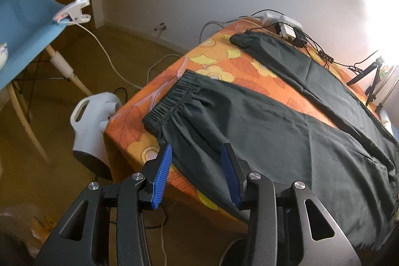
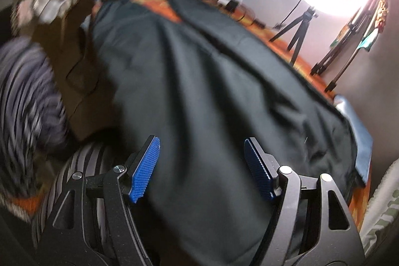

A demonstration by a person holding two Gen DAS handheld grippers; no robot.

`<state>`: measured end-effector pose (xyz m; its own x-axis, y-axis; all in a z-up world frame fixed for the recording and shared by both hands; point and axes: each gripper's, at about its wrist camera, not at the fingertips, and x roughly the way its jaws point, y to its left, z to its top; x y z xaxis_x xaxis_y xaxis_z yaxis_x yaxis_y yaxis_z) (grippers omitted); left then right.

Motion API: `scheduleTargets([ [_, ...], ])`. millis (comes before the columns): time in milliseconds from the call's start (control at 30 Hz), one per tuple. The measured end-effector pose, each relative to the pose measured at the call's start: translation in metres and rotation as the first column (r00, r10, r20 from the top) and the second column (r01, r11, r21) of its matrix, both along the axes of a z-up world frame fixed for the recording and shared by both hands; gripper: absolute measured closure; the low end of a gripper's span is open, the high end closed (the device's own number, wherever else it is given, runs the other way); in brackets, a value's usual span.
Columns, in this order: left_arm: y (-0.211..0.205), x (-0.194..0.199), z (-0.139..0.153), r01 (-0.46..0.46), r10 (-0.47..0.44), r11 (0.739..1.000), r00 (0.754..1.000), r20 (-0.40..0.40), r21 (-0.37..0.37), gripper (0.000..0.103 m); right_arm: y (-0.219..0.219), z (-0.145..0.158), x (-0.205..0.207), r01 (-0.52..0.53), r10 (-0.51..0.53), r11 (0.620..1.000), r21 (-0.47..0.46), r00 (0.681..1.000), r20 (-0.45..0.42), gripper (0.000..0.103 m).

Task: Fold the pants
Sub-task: 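Move both grippers toward the elastic waistband of the dark trousers, then close the left gripper on the waistband while the right gripper grips the trouser fabric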

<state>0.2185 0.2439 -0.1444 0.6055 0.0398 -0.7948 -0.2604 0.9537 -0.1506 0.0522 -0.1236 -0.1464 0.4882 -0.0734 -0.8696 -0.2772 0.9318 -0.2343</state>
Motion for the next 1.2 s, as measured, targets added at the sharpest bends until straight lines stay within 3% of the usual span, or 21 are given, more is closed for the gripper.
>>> scheduleTargets([
  [100,-0.002,-0.001,-0.001,0.011,-0.011,1.0,1.0,0.0,-0.004,0.063,0.005,-0.013,-0.027,0.001,-0.001,1.0,-0.025,1.0,-0.022,0.03],
  [300,-0.008,-0.007,0.001,0.028,-0.028,1.0,1.0,0.01,-0.004,0.063,0.01,-0.034,-0.058,-0.036,0.033,0.984,-0.174,0.999,-0.019,0.029],
  [633,0.007,-0.023,-0.001,0.002,-0.002,0.999,1.0,0.015,-0.051,0.063,0.024,-0.058,-0.056,-0.1,0.099,0.938,-0.331,0.995,-0.02,0.029],
  [667,0.01,-0.025,-0.001,-0.006,0.007,0.999,1.0,0.016,-0.05,0.063,0.025,-0.059,-0.055,-0.094,0.094,0.937,-0.337,0.995,-0.016,0.033],
  [800,0.019,-0.03,-0.001,-0.019,0.02,0.999,1.0,0.02,-0.047,0.063,0.024,-0.052,-0.048,-0.072,0.068,0.953,-0.293,0.997,-0.023,0.072],
  [933,0.028,-0.03,-0.004,-0.032,0.032,0.998,0.999,0.014,-0.046,0.063,0.024,-0.038,-0.043,-0.057,0.055,0.968,-0.246,0.998,-0.016,0.098],
  [1033,0.034,-0.024,-0.006,-0.036,0.037,0.999,0.999,0.012,-0.034,0.061,0.019,-0.02,-0.037,-0.022,0.025,0.977,-0.21,1.0,0.013,0.099],
  [1067,0.036,-0.022,-0.006,-0.039,0.04,0.999,0.999,0.013,-0.033,0.055,0.017,-0.015,-0.034,-0.01,0.015,0.978,-0.206,1.0,0.022,0.099],
  [1200,0.048,-0.006,-0.011,-0.061,0.061,0.996,0.998,0.007,-0.065,0.052,0.004,0.005,-0.012,0.04,-0.023,0.97,-0.239,0.997,0.076,0.099],
])
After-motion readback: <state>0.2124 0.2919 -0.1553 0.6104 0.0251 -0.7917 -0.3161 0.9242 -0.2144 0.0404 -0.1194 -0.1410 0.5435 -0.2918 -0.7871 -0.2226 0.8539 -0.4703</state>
